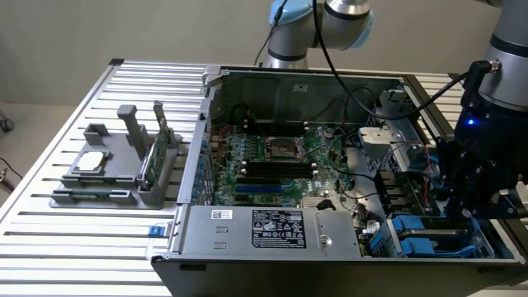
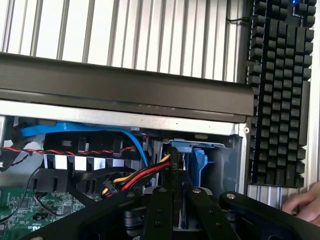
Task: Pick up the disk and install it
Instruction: 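Insert the first disk wire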
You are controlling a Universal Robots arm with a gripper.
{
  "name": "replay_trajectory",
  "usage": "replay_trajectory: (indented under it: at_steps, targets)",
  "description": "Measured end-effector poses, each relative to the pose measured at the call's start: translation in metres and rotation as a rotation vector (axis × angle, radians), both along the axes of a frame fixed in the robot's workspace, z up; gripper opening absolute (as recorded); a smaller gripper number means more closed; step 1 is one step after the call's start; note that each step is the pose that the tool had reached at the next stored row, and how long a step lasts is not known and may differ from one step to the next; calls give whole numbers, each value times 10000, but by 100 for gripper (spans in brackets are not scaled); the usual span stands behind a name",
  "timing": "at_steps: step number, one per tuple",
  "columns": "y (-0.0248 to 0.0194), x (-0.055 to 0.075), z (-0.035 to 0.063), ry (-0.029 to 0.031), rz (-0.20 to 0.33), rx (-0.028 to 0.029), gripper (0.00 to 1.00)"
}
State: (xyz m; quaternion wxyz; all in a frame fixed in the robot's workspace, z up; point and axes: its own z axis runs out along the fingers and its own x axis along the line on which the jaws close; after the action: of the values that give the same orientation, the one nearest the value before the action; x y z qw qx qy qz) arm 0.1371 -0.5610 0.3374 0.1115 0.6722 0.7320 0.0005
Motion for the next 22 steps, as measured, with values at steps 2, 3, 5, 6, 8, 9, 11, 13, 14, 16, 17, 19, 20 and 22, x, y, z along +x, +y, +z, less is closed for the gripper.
replay_trajectory:
  at_steps: [2, 3, 5, 6, 8, 9, 11, 13, 14, 16, 17, 19, 20, 22]
  targets:
    - [0, -4, 18, 0, 0, 3, 17]
    - [0, -10, 28, 0, -1, 3, 17]
    - [1, -34, 34, 0, 0, 3, 17]
    - [1, -52, 35, 0, -1, 2, 17]
    - [0, -86, 34, 2, -1, 8, 17]
    - [0, -96, 32, 2, -1, 15, 17]
    - [0, -98, 22, 4, -7, 45, 17]
    - [1, -98, 6, 7, -71, 89, 17]
    - [1, -98, -1, 10, -146, 98, 17]
    - [1, -98, -20, 14, -357, 109, 17]
    - [2, -98, -24, 13, -426, 109, 17]
    - [2, -98, -24, 13, -443, 108, 17]
    - [2, -98, -24, 13, -443, 108, 17]
    - [3, -98, -25, 13, -443, 111, 17]
